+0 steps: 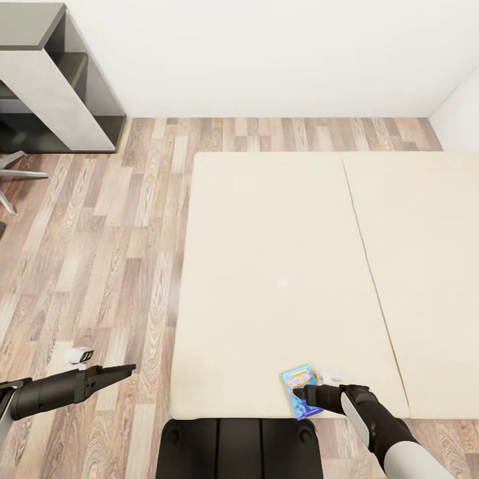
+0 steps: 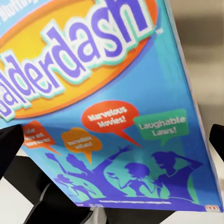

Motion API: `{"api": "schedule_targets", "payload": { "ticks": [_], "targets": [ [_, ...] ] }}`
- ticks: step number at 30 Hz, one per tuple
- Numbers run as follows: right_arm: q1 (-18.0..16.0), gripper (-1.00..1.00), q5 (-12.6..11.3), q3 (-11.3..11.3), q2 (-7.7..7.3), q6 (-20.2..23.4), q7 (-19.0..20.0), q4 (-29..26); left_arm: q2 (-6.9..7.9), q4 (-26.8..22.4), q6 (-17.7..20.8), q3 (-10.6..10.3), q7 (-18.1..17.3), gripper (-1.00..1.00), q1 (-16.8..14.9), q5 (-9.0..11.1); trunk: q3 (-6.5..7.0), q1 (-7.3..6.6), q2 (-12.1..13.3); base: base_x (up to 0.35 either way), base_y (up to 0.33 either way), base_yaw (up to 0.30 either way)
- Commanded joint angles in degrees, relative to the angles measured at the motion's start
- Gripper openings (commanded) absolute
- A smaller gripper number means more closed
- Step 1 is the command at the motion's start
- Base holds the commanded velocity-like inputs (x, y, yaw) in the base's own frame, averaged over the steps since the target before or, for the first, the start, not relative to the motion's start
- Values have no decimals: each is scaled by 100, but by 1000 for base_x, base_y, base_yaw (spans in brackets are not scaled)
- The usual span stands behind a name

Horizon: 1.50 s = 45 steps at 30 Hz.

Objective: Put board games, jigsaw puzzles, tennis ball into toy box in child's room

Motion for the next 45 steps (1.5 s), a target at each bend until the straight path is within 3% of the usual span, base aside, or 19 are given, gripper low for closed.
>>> {"api": "schedule_targets", "payload": {
  "ticks": [1,45],
  "targets": [
    [3,100,-21,15,-3,23,-3,-9,-2,1,60,-3,-24,100,-5,-7,-7,5,-6,0,15,0],
    [4,100,-21,14,0,32,-1,-9,-9,1,60,-21,-24,100,-5,-13,-7,5,-6,0,13,0]
  ]
}}
